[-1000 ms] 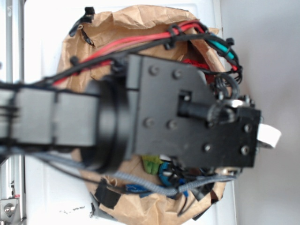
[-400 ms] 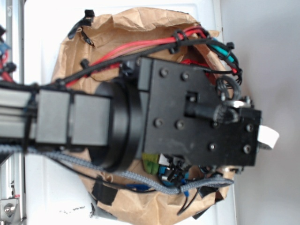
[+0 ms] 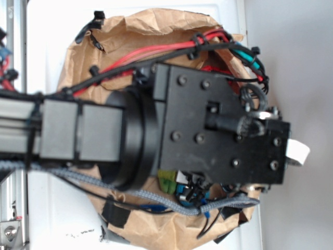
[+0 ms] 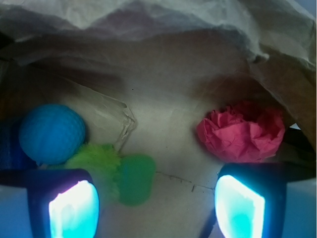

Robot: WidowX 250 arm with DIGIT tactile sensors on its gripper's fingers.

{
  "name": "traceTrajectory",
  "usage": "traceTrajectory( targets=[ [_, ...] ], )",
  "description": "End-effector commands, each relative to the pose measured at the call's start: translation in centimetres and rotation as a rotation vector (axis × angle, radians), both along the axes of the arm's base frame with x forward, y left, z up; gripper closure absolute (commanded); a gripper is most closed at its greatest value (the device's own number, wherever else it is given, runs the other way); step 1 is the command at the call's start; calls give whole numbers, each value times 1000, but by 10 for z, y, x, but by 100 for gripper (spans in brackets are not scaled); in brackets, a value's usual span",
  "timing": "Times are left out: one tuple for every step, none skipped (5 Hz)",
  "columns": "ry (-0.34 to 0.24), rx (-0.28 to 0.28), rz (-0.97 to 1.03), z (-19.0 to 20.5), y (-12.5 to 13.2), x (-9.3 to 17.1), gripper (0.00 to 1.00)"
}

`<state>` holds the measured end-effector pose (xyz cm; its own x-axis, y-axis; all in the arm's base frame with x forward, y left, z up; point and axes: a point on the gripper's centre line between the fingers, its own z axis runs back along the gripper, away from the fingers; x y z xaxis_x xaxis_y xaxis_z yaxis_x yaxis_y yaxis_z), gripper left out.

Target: Grab the red paper.

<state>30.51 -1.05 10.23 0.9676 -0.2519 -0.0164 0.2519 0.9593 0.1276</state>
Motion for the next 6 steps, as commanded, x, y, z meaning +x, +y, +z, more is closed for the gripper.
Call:
traceTrajectory(
  targets=[
    [27, -84, 282, 40, 29, -4, 0],
    [-15, -116, 328, 42, 40, -13, 0],
    [-160, -169, 362, 18, 54, -6, 0],
    [-281, -195, 402, -2, 62, 8, 0],
    [-281, -195, 402, -2, 62, 8, 0],
    [-281, -195, 402, -2, 62, 8, 0]
  ],
)
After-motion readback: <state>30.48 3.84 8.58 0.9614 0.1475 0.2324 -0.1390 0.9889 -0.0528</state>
